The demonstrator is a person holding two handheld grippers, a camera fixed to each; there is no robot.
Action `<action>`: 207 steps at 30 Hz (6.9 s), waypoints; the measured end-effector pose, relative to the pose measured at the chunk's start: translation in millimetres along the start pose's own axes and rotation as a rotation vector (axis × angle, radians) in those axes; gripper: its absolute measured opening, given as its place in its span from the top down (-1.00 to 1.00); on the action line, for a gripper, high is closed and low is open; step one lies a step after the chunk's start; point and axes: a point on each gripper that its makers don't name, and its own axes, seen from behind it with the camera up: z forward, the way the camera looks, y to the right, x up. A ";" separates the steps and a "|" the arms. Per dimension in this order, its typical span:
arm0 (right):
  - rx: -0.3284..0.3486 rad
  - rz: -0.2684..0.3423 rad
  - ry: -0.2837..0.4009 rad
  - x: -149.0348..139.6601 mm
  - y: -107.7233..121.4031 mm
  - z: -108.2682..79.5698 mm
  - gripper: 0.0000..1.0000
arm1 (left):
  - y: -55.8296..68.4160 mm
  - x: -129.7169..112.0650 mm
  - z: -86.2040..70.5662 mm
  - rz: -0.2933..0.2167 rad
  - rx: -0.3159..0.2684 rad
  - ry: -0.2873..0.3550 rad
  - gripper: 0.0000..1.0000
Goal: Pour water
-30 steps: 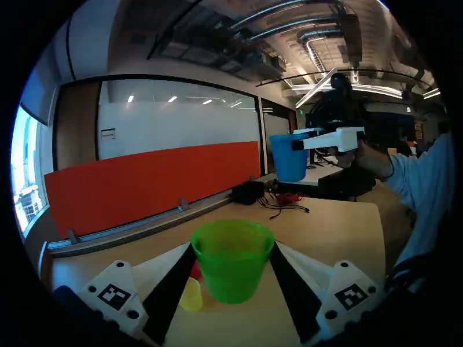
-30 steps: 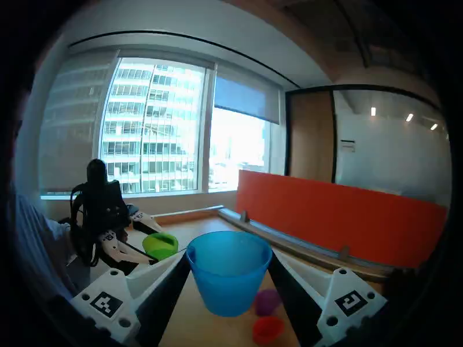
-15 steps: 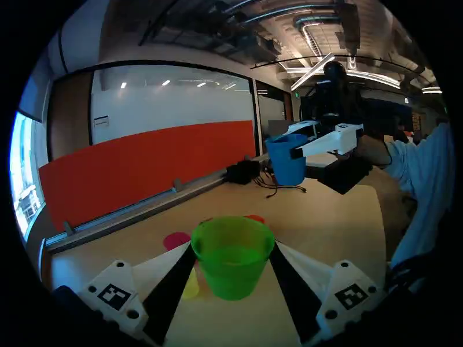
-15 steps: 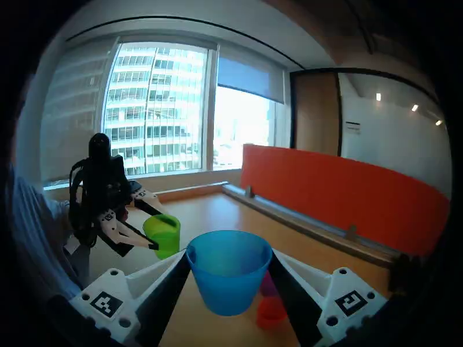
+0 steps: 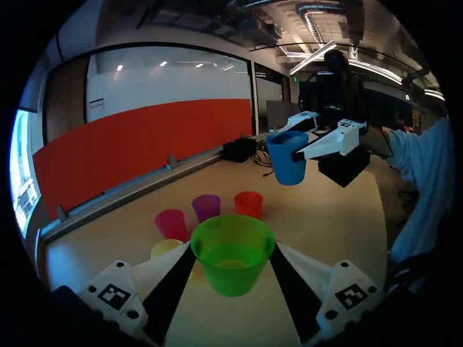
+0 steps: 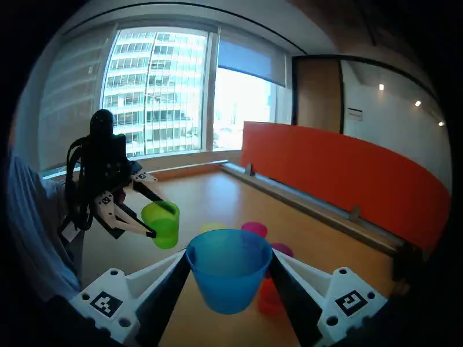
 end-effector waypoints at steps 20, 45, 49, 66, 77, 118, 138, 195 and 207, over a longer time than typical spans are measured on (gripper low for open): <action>0.061 -0.008 -0.149 -67.0 -8.5 22.5 -0.85 | 4.0 -47.6 20.6 -0.023 -0.033 -0.124 -0.73; 0.071 -0.050 -0.276 -125.9 -11.5 46.2 -0.85 | 2.1 -91.0 42.1 -0.028 -0.066 -0.233 -0.73; 0.067 -0.059 -0.294 -134.1 -9.4 48.3 -0.85 | 2.1 -95.9 45.7 -0.035 -0.071 -0.240 -0.73; 0.063 -0.060 -0.317 -148.4 -7.5 52.7 -0.85 | 1.9 -110.2 50.2 -0.056 -0.079 -0.252 -0.73; 0.061 -0.057 -0.317 -149.8 -9.6 54.0 -0.85 | 1.6 -114.1 45.9 -0.068 -0.083 -0.251 -0.75; 0.030 -0.035 -0.314 -171.5 -14.9 57.0 -0.87 | 10.1 -122.7 6.4 -0.071 -0.046 -0.257 -0.95; -0.010 -0.025 -0.323 -178.5 -12.0 40.4 -1.00 | 11.4 -120.0 -3.1 -0.090 -0.025 -0.242 -0.95; -0.764 0.115 0.237 -72.4 82.0 -97.4 -1.00 | -87.6 -4.6 -126.3 -0.107 0.705 0.333 -0.95; -0.993 0.099 0.323 -63.4 101.0 -129.3 -1.00 | -96.9 -0.8 -138.6 -0.146 0.789 0.377 -0.95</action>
